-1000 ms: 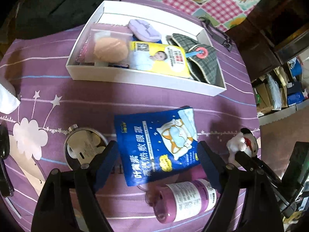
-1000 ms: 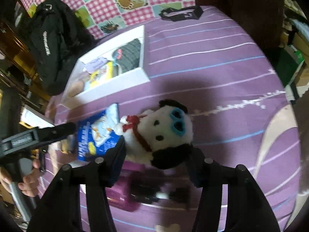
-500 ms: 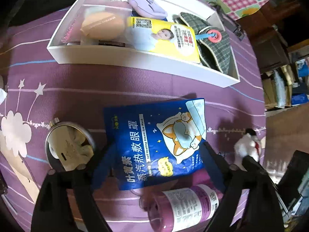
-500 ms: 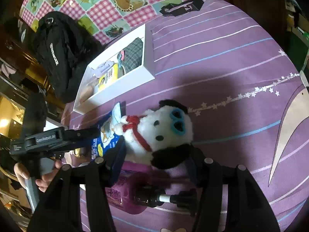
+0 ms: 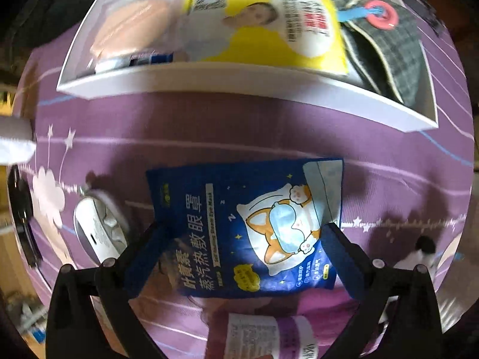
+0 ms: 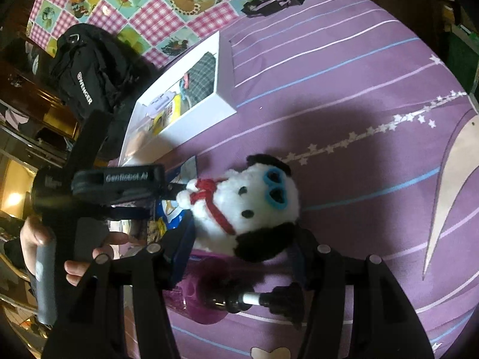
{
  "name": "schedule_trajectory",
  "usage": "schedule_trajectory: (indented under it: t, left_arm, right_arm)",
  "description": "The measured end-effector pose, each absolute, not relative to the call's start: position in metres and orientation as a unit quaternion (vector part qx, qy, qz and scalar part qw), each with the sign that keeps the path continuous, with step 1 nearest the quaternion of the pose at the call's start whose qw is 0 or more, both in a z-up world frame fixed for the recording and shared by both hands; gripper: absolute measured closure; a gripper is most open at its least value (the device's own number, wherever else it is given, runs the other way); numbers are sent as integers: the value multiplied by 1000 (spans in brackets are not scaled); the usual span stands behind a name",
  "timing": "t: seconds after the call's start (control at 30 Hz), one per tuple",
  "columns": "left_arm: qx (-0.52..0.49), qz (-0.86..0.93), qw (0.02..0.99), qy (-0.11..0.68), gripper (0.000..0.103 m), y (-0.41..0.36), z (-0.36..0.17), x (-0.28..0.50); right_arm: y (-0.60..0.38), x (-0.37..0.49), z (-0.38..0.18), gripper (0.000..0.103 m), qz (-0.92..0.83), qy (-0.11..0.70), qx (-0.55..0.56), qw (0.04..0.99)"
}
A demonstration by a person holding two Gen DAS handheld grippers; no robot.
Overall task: Organize soft objects
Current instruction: 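Grasp the white plush dog with right gripper while left gripper grasps blue pouch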
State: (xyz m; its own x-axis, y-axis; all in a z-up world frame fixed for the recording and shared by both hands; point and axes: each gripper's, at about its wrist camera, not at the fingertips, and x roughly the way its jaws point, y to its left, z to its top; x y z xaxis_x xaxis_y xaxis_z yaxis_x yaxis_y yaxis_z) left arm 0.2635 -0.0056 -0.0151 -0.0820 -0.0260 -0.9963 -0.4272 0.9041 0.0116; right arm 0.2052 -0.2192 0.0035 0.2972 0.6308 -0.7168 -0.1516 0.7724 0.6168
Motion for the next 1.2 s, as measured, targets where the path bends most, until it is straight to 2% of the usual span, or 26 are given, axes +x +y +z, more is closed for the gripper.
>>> schedule_trajectory:
  t: [0.43,0.53,0.63,0.77,0.93,1.0,1.03,1.2]
  left_arm:
    - [-129,146,715,671,0,-29,-2,235]
    - [-124,140,714,675,3,-33,-2,231]
    - [-116,131,720,672,14,-31,8,226]
    - [-122,130,725,665,40,-19,19,221]
    - [-129,129,733,655,60,-16,29,211]
    - [-136,130,738,649,77,-12,33,207]
    - [-144,130,738,646,93,-8,35,207]
    - [-178,118,736,643,95,14,41,205]
  right_arm:
    - [-219,203,3,45,248,537,223,774]
    - [-221,202,5,45,250,535,225,775]
    - [-221,201,5,45,249,535,224,776]
    - [-220,201,5,45,253,534,224,775]
    - [-218,199,8,45,259,531,221,776]
    - [-218,199,9,45,257,530,220,778]
    - [-218,199,8,45,257,530,219,778]
    - [-219,197,11,45,252,528,215,782]
